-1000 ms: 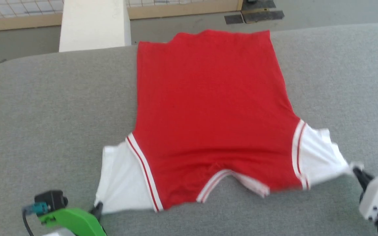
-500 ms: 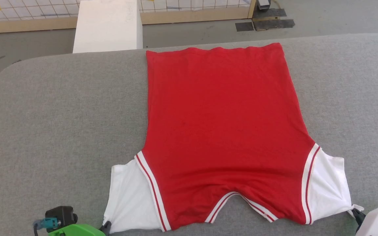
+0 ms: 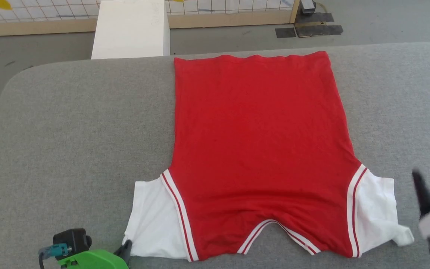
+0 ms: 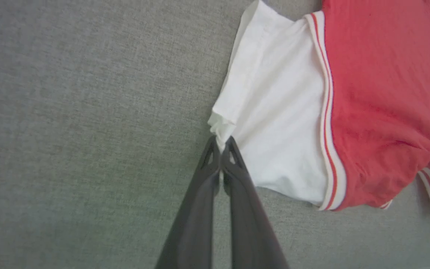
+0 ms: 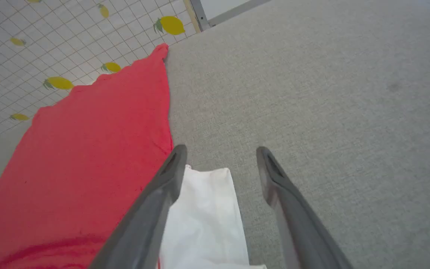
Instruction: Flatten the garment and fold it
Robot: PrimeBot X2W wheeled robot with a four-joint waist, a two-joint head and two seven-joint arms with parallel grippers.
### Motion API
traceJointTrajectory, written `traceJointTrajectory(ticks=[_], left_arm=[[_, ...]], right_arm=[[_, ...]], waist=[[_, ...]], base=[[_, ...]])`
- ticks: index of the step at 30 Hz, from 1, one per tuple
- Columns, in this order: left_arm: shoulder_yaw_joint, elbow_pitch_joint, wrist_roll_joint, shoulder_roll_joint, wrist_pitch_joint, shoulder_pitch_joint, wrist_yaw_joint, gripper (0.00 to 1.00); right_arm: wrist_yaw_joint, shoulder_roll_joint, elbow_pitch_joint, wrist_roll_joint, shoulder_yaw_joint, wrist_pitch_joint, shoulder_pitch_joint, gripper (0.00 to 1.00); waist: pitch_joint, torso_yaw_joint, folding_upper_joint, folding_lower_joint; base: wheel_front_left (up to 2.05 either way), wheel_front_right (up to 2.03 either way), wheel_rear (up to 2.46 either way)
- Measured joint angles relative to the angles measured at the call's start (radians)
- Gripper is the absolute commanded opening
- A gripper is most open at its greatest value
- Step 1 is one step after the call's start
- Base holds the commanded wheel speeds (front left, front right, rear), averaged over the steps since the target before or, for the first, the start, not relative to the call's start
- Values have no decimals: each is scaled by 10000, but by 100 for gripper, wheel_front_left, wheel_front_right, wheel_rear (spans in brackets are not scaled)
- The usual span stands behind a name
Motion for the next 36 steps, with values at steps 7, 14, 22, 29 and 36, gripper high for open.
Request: traceJointTrajectory(ticks=[7, 14, 22, 29, 36], left_arm=[[-211, -629, 178, 56, 98, -139, 4, 0], [-623, -1131, 583, 29, 117, -875, 4, 0], [-1051, -1476, 811, -123, 100, -1450, 0, 0], [-1258, -1536, 917, -349, -142, -1613, -6, 0], [-1298, -1799, 1068, -485, -497, -1736, -13, 0]], right_arm=[[0, -1124, 1356, 949, 957, -1831, -2512, 100], [0, -2268, 3820, 1216, 1519, -2514, -5389, 100], [0, -3475, 6052, 723, 1651, -1680, -8036, 100], [0, -4019, 7290, -21, 1521, 190, -9591, 100], [0, -4345, 7252, -991, 1304, 1641, -10742, 100]], waist=[[442, 106, 0, 1], [1068, 577, 0, 0], [1978, 1355, 0, 1], [2863, 2160, 1, 2], [3973, 2725, 1, 2]], base=[[0, 0, 0], [0, 0, 0], [0, 0, 0], [0, 0, 0], [0, 0, 0]])
